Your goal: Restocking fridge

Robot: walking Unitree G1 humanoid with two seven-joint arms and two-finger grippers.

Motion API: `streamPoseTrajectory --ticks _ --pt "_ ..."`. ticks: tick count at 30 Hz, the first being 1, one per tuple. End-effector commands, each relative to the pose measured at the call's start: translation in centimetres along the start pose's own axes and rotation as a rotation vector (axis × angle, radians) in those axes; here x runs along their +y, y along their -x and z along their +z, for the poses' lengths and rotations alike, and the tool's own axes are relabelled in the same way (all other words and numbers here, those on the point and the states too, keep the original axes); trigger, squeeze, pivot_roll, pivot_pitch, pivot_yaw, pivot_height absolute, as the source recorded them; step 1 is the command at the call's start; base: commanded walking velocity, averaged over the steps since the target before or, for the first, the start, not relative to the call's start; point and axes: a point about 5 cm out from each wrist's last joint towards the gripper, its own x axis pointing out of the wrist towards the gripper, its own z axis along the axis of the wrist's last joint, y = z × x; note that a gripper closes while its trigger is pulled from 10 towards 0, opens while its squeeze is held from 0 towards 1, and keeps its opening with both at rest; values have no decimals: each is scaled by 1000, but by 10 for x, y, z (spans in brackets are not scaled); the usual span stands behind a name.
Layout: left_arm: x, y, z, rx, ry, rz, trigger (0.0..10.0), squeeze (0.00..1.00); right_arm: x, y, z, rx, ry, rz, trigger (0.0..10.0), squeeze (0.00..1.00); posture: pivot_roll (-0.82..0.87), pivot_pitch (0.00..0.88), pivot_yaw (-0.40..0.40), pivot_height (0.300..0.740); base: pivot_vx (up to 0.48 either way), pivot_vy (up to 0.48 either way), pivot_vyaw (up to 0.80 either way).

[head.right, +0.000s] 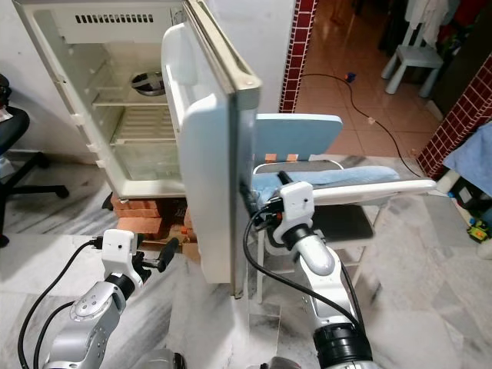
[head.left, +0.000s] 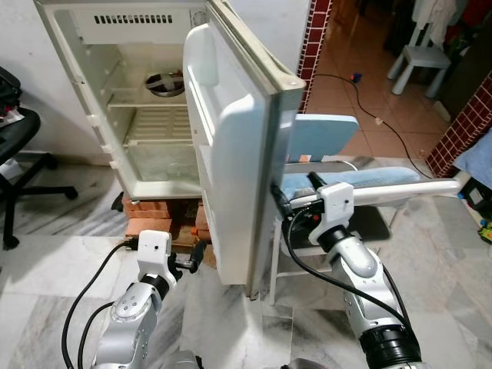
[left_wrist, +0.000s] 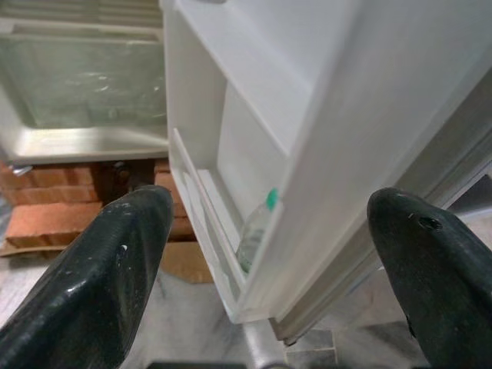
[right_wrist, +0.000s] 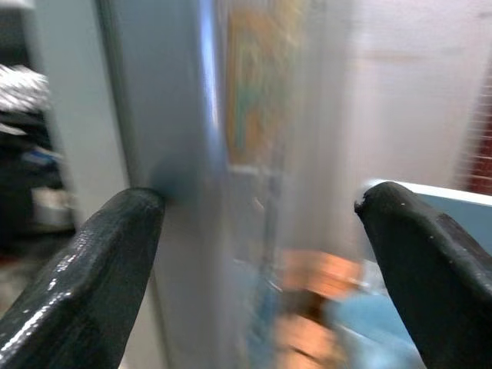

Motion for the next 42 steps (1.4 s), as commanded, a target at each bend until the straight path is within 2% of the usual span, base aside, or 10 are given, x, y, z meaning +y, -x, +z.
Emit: streamPoseTrajectory --ticks 1,12,18,22,33,35,36,38,40,42 --pt "1 1 5 0 -19 -15 10000 0 3 0 0 7 -22 43 10000 0 17 9 -25 740 0 0 0" --pt "-4 3 4 42 -91 -50 10000 0 -25 21 -19 84 32 -174 10000 0 13 15 -15 740 0 0 0" --pt "27 -3 14 1 -119 163 10000 0 -32 26 -22 88 26 -267 10000 0 14 17 -21 740 0 0 0" --pt "34 -2 18 -4 -137 179 10000 0 -32 23 -24 92 -35 -290 10000 0 20 20 -25 740 0 0 0" --pt "24 2 16 -35 -88 141 10000 0 -9 -20 -11 56 -174 -284 10000 0 31 23 -22 740 0 0 0" --pt "10 6 7 10 -66 18 10000 0 21 -42 1 32 -231 -99 10000 0 38 23 -25 740 0 0 0" --pt "10 6 7 10 -66 18 10000 0 21 -42 1 32 -231 -99 10000 0 38 23 -25 740 0 0 0" --pt "2 8 3 37 -73 -49 10000 0 50 -49 14 -3 -287 126 10000 0 45 22 -27 740 0 0 0" --pt "1 9 3 38 -82 -57 10000 0 60 -48 20 -14 -304 219 10000 0 50 19 -30 740 0 0 0" --pt "2 8 3 35 -82 -50 10000 0 54 -47 15 4 -243 177 10000 0 50 19 -30 740 0 0 0"
